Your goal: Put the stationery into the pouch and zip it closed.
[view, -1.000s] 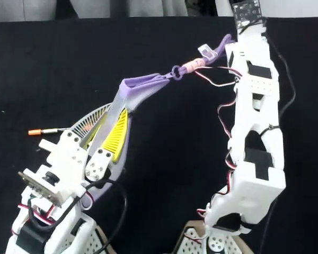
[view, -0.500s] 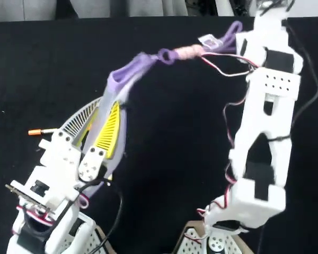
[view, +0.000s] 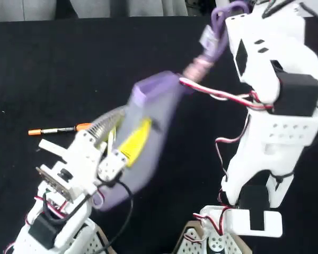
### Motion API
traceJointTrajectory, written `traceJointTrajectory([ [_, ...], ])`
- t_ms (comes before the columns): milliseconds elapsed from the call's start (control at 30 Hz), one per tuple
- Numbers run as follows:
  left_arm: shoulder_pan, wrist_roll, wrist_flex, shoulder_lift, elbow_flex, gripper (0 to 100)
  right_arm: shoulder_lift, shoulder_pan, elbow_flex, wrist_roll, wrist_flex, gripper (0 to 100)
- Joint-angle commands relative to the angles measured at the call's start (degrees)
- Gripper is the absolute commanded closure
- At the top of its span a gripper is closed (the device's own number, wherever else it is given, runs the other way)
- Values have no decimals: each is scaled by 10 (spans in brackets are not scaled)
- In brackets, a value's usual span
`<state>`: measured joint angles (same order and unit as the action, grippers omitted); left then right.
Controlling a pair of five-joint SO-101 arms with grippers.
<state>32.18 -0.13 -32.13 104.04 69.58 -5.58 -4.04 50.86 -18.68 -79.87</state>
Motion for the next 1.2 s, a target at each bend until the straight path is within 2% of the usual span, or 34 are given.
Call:
traceJointTrajectory([
  [0,39,27,-56,4,-94,805,-23,8,70,15,-2,986],
  [200,0,16,-137,4,-157,798,-27,6,89,18,-13,986],
  [367,-27,-75,-191,4,-192,778,-29,8,124,18,-23,986],
  [667,-266,-79,-210,4,-297,791,-25,9,213,18,-31,986],
  [800,-340,-79,-211,4,-268,791,-22,11,210,23,-33,986],
  [967,-396,-79,-211,4,-218,791,-23,46,206,18,40,986],
  [1167,-441,-84,-247,4,-94,791,-29,84,212,22,0,986],
])
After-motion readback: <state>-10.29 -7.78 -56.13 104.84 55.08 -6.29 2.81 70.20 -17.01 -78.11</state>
